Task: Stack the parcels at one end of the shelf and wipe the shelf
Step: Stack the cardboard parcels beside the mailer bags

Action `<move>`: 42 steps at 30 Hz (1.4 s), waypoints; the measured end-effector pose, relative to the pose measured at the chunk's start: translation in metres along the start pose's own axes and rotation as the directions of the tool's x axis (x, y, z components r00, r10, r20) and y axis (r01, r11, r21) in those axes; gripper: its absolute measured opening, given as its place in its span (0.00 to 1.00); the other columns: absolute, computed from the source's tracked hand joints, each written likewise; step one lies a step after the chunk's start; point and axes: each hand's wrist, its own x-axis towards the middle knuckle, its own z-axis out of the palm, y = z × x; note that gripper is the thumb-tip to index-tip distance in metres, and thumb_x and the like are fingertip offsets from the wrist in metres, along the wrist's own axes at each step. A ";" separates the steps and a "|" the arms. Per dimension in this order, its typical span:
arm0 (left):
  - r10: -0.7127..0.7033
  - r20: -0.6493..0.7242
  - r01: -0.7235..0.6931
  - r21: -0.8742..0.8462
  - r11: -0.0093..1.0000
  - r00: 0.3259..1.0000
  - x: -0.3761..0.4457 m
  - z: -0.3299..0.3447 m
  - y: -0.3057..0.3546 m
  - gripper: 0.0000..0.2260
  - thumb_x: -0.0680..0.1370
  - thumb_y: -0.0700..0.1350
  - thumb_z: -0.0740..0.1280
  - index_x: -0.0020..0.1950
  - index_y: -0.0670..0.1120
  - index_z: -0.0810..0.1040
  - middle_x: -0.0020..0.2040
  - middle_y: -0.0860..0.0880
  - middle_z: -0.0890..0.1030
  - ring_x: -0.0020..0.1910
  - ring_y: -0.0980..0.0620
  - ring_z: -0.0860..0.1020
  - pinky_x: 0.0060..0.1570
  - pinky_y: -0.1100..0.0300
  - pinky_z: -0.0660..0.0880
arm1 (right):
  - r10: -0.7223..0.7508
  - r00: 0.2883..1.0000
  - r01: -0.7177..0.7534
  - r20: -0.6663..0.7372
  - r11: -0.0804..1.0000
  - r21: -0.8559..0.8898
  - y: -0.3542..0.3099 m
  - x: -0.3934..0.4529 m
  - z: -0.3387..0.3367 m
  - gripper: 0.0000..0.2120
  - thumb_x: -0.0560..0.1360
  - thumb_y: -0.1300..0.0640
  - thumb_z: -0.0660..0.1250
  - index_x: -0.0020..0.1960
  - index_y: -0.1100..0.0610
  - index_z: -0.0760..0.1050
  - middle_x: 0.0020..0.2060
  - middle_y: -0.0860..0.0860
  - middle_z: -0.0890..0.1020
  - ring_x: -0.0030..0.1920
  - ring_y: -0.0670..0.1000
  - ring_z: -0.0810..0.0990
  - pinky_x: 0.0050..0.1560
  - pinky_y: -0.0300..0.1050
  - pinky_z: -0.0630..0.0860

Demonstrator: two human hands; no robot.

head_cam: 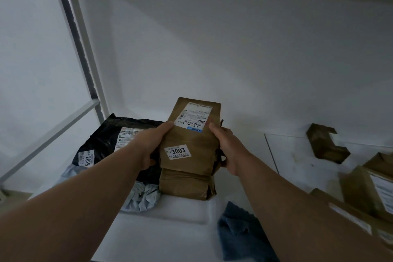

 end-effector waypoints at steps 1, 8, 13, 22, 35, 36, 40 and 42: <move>-0.016 0.013 0.016 0.014 1.000 1.000 -0.001 -0.001 -0.002 0.16 0.73 0.60 0.69 0.50 0.48 0.78 0.49 0.45 0.83 0.50 0.45 0.79 0.61 0.44 0.72 | 0.020 1.000 -0.020 0.008 1.000 -0.009 0.002 0.000 0.000 0.30 0.73 0.33 0.64 0.70 0.46 0.65 0.60 0.49 0.77 0.55 0.53 0.78 0.52 0.54 0.78; -0.028 0.050 0.025 0.054 0.998 0.998 -0.001 -0.002 0.001 0.18 0.73 0.61 0.69 0.52 0.47 0.79 0.48 0.43 0.83 0.50 0.42 0.81 0.56 0.39 0.76 | 0.015 1.000 -0.015 -0.003 1.000 -0.007 0.000 -0.002 0.001 0.28 0.73 0.33 0.63 0.68 0.46 0.70 0.59 0.48 0.79 0.55 0.53 0.79 0.48 0.52 0.79; -0.047 0.051 0.043 0.080 0.996 0.998 -0.002 -0.002 0.000 0.20 0.73 0.63 0.67 0.51 0.47 0.79 0.47 0.44 0.83 0.49 0.43 0.80 0.56 0.42 0.76 | 0.031 0.999 -0.032 0.030 0.999 0.030 0.006 -0.004 -0.002 0.30 0.73 0.31 0.61 0.70 0.44 0.68 0.62 0.48 0.77 0.58 0.54 0.78 0.59 0.58 0.76; 0.559 -0.331 -0.308 0.574 0.759 0.760 -0.006 0.023 0.015 0.29 0.72 0.68 0.59 0.67 0.53 0.71 0.68 0.47 0.71 0.67 0.42 0.68 0.65 0.40 0.65 | -0.062 0.984 0.049 -0.170 0.996 -0.081 -0.002 -0.022 -0.023 0.34 0.78 0.34 0.52 0.77 0.52 0.58 0.74 0.52 0.65 0.71 0.55 0.66 0.71 0.58 0.65; 0.653 0.118 -0.603 0.532 0.595 0.748 -0.048 0.178 0.019 0.10 0.77 0.41 0.64 0.57 0.47 0.77 0.60 0.47 0.73 0.42 0.54 0.75 0.35 0.64 0.70 | -0.289 0.874 0.168 -0.391 0.934 -0.315 0.015 -0.078 -0.149 0.23 0.75 0.69 0.56 0.68 0.54 0.70 0.62 0.54 0.78 0.53 0.51 0.77 0.54 0.45 0.76; 0.595 0.160 -0.578 0.528 0.623 0.788 -0.051 0.191 0.013 0.18 0.77 0.39 0.64 0.66 0.51 0.72 0.66 0.49 0.68 0.44 0.55 0.74 0.35 0.65 0.68 | -0.286 0.875 0.161 -0.390 0.933 -0.323 0.018 -0.083 -0.163 0.25 0.76 0.70 0.56 0.69 0.54 0.69 0.64 0.53 0.76 0.56 0.51 0.76 0.54 0.43 0.75; 0.422 0.237 -0.482 0.498 0.720 0.875 -0.064 0.240 -0.011 0.21 0.78 0.46 0.66 0.71 0.49 0.70 0.71 0.47 0.69 0.56 0.49 0.74 0.53 0.59 0.71 | -0.236 0.834 0.039 -0.498 0.927 -0.374 0.033 -0.102 -0.224 0.23 0.76 0.66 0.57 0.69 0.53 0.69 0.66 0.53 0.73 0.58 0.52 0.74 0.50 0.41 0.70; 0.354 0.239 -0.427 0.499 0.754 0.904 -0.071 0.267 -0.018 0.12 0.79 0.48 0.65 0.60 0.47 0.78 0.62 0.46 0.76 0.56 0.46 0.75 0.55 0.56 0.71 | -0.206 0.800 -0.047 -0.564 0.915 -0.400 0.038 -0.109 -0.257 0.21 0.75 0.62 0.59 0.67 0.51 0.72 0.64 0.53 0.75 0.59 0.55 0.75 0.57 0.45 0.72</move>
